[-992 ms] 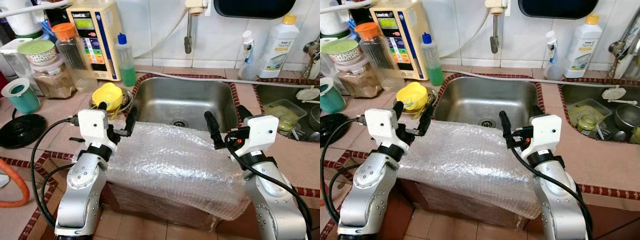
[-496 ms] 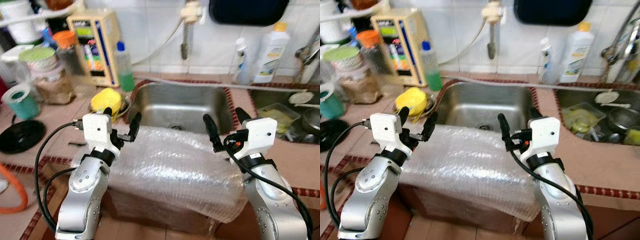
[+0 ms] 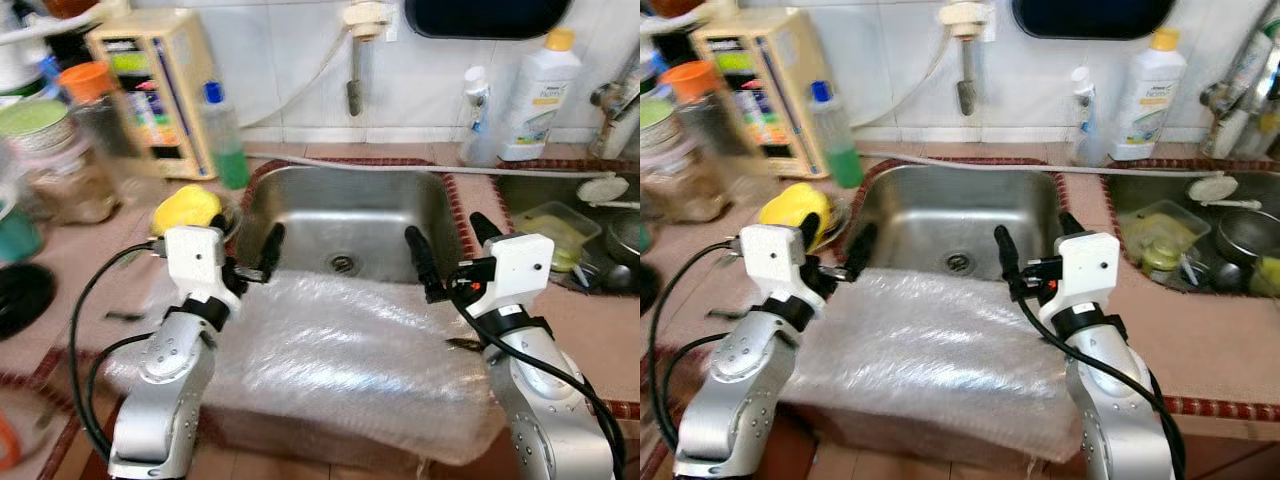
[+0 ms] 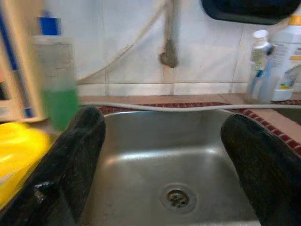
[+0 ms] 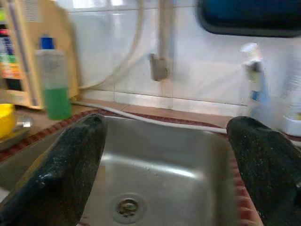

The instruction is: Kitchen organization

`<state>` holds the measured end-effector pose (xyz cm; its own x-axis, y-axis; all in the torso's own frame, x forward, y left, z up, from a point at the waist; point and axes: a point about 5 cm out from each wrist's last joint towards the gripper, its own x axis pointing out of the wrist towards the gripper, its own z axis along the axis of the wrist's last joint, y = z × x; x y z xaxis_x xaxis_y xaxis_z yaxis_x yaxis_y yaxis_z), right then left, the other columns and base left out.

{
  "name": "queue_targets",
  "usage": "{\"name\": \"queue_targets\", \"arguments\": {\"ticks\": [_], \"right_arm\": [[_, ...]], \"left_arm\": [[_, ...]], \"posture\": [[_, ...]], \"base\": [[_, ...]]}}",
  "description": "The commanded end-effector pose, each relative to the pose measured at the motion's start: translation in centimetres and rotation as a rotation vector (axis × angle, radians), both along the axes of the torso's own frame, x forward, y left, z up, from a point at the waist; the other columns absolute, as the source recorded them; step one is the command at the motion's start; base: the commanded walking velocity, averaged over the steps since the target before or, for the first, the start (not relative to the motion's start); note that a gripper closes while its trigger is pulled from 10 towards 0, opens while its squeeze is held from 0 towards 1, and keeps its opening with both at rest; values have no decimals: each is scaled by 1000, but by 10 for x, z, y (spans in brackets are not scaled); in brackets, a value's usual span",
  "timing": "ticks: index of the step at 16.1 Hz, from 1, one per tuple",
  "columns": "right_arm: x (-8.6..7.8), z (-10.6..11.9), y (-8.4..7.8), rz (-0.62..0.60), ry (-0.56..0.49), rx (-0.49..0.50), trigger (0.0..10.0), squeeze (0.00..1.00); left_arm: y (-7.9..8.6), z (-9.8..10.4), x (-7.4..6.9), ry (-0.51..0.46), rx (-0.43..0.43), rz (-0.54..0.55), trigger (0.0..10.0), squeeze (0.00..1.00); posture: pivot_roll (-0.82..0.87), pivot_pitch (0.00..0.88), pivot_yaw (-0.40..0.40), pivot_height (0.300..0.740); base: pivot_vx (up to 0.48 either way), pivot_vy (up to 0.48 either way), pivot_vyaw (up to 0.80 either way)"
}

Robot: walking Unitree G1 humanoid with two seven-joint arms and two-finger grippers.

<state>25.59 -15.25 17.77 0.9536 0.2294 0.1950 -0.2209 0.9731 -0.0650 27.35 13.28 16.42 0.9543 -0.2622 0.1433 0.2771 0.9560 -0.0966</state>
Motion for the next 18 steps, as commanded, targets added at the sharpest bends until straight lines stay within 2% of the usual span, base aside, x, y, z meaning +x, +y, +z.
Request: {"name": "queue_targets", "arguments": {"ticks": [1, 3, 4, 10, 12, 14, 18], "right_arm": [[-1, 4, -1, -4, -14, -5, 10000, 0], [-1, 4, -1, -5, -12, -7, 10000, 0], [-1, 3, -1, -5, -10, -9, 10000, 0], [-3, 1, 0, 3, 3, -7, 10000, 0], [-3, 2, 8, 63, 10, 3, 10000, 0], [-7, 0, 21, 221, 45, -24, 10000, 0], [-9, -3, 25, 265, 65, -29, 10000, 0]], "left_arm": [[-2, 3, -2, -9, 6, -14, 10000, 0], [-1, 3, -2, -2, 3, -2, 10000, 0], [1, 2, -1, -1, -15, 19, 10000, 0], [9, -4, -2, 43, 6, 84, 10000, 0], [23, -2, -1, 23, 71, 205, 10000, 0], [41, -11, -2, 71, 70, 314, 10000, 0], [52, -19, 1, 92, 86, 369, 10000, 0]], "posture": [[31, 0, 90, 740], [30, 0, 91, 740], [30, 0, 91, 740], [37, 0, 89, 740], [41, 0, 89, 740], [42, 0, 87, 740], [44, 0, 80, 740]], "base": [[352, 0, 0], [336, 0, 0], [0, 0, 0], [0, 0, 0], [0, 0, 0], [0, 0, 0], [0, 0, 0]]}}
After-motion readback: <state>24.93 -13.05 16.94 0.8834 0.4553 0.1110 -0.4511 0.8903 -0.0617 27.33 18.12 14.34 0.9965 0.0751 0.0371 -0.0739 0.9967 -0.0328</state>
